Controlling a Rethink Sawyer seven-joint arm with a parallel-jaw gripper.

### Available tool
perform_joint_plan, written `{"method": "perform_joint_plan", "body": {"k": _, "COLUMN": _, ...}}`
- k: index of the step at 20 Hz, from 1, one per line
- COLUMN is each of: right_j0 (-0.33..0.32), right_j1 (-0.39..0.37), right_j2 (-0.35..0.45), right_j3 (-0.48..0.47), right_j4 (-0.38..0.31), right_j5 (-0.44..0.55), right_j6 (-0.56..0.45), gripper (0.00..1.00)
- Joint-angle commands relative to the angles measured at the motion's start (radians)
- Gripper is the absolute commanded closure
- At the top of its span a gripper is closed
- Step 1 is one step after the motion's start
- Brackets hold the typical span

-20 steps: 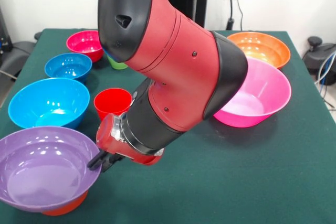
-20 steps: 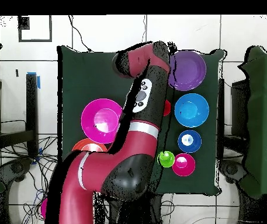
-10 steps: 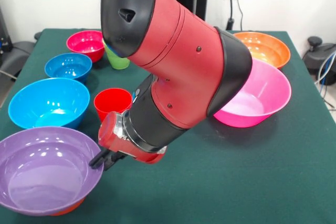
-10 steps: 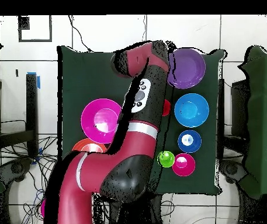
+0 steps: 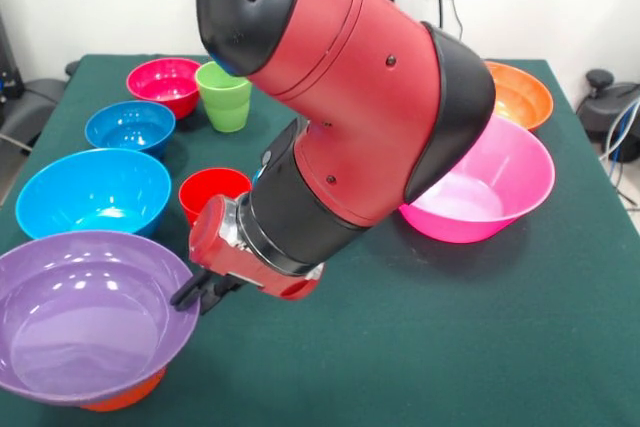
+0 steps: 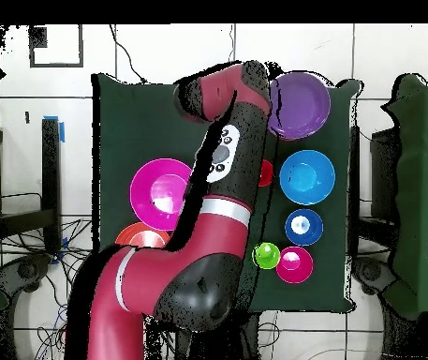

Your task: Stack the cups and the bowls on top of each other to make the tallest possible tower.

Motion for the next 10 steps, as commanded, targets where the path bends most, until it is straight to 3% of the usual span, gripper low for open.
{"method": "perform_joint_plan", "body": {"k": 1, "right_j0": 0.022, "right_j1": -0.035, "right_j2": 0.113, "right_j3": 0.102, "right_j4": 0.007, "right_j5": 0.022, "right_j6": -0.139, "gripper": 1.00}}
{"method": "perform_joint_plan", "body": {"k": 10, "right_j0": 0.026, "right_j1": -0.038, "right_j2": 0.110, "right_j3": 0.113, "right_j4": -0.003, "right_j5": 0.015, "right_j6": -0.136, "gripper": 1.00}}
